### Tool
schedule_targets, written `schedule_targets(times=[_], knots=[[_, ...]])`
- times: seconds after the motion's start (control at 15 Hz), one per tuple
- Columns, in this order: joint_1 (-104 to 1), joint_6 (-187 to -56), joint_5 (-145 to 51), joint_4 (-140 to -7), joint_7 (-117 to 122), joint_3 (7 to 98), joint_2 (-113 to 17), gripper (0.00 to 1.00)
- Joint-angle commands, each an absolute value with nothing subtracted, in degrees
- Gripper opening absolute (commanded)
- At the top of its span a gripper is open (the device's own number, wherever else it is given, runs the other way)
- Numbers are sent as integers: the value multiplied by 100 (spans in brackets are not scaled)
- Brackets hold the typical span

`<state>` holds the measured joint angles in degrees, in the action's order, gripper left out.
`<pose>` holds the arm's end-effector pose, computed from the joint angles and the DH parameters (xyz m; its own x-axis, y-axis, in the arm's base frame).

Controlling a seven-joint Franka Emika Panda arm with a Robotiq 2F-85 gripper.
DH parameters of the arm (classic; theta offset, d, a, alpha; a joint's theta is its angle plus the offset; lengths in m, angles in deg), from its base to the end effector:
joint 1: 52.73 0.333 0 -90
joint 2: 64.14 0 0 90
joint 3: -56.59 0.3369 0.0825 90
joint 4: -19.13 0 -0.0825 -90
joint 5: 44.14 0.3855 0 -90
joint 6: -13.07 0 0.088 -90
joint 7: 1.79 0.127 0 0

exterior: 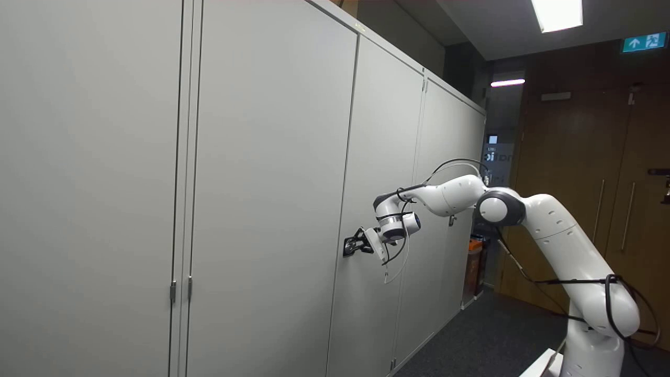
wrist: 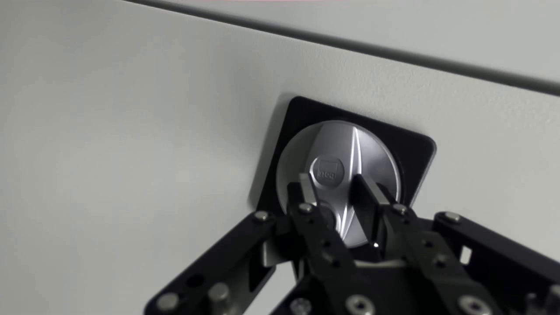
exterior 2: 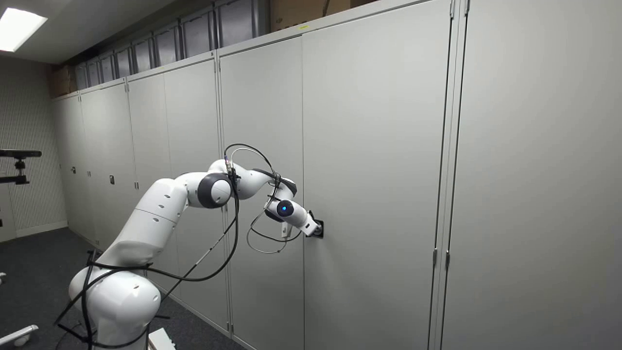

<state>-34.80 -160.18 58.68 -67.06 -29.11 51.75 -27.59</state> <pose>0.7369 0.1113 0.3329 0.4482 -0.8704 0.2038 -0.3920 -0.3963 -0.8302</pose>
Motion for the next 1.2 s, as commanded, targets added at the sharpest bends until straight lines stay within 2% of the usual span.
schedule_targets(times=[0.0,1.13], knots=[[-3587,-15855,5940,-6677,-3033,5142,-2734,7],[-3663,-15637,5893,-7143,-2992,5165,-3021,7]])
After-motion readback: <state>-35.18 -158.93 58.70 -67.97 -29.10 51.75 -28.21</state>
